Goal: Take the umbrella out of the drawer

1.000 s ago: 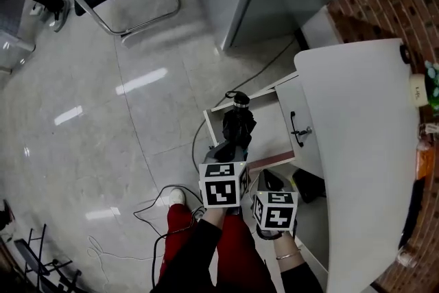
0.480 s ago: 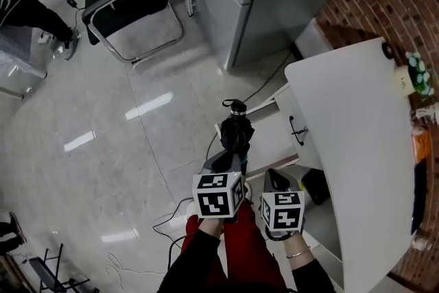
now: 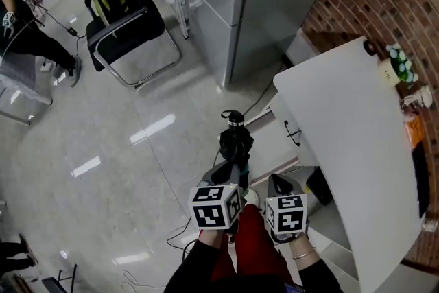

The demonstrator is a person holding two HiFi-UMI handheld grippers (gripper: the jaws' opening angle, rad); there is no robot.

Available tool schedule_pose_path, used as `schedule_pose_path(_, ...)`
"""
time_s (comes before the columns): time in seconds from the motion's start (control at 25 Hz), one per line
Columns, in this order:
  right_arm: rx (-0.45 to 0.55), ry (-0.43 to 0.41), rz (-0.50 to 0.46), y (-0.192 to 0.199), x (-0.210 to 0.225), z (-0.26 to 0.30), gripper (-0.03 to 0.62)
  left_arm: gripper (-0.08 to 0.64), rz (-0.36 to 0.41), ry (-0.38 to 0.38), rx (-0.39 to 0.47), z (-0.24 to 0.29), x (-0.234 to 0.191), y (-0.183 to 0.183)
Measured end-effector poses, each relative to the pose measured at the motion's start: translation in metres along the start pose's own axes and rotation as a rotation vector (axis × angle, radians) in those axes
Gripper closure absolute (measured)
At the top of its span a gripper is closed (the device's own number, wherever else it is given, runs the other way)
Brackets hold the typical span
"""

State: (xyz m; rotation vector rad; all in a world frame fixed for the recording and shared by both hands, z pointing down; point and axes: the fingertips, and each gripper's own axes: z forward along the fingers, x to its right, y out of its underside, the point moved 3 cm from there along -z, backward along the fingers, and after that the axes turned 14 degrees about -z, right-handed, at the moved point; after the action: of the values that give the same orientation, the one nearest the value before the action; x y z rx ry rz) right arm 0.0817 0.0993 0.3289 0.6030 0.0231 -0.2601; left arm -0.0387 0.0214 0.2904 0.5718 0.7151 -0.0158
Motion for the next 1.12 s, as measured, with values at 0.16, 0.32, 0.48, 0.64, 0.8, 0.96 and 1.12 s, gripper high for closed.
schedule_pose_path(0.16, 0.046, 0.020, -0.004, -0.016, 0.000, -0.017, 0.595, 0.552, 0.030, 0.019, 0.018, -0.023, 0.008, -0.009)
schedule_pose_path(0.32, 0.119, 0.035, 0.000, -0.039, -0.003, -0.035, 0.595, 0.552, 0.051, 0.040, 0.042, -0.044, 0.013, -0.019)
schedule_pose_path(0.48, 0.181, 0.034, -0.005, -0.057, -0.016, -0.053, 0.595, 0.552, 0.073, 0.062, 0.060, -0.068, 0.016, -0.028)
schedule_pose_path(0.64, 0.238, 0.020, -0.018, -0.066, -0.034, -0.069, 0.594, 0.552, 0.090, 0.083, 0.074, -0.091, 0.015, -0.032)
schedule_pose_path(0.8, 0.291, 0.010, -0.020, -0.071, -0.053, -0.083, 0.594, 0.552, 0.110, 0.103, 0.084, -0.114, 0.009, -0.035)
schedule_pose_path(0.96, 0.330, 0.016, -0.010, -0.072, -0.070, -0.098, 0.595, 0.552, 0.132, 0.115, 0.089, -0.138, 0.002, -0.035)
schedule_pose_path(1.12, 0.347, 0.025, 0.009, -0.070, -0.085, -0.110, 0.595, 0.552, 0.151, 0.123, 0.087, -0.160, -0.006, -0.033)
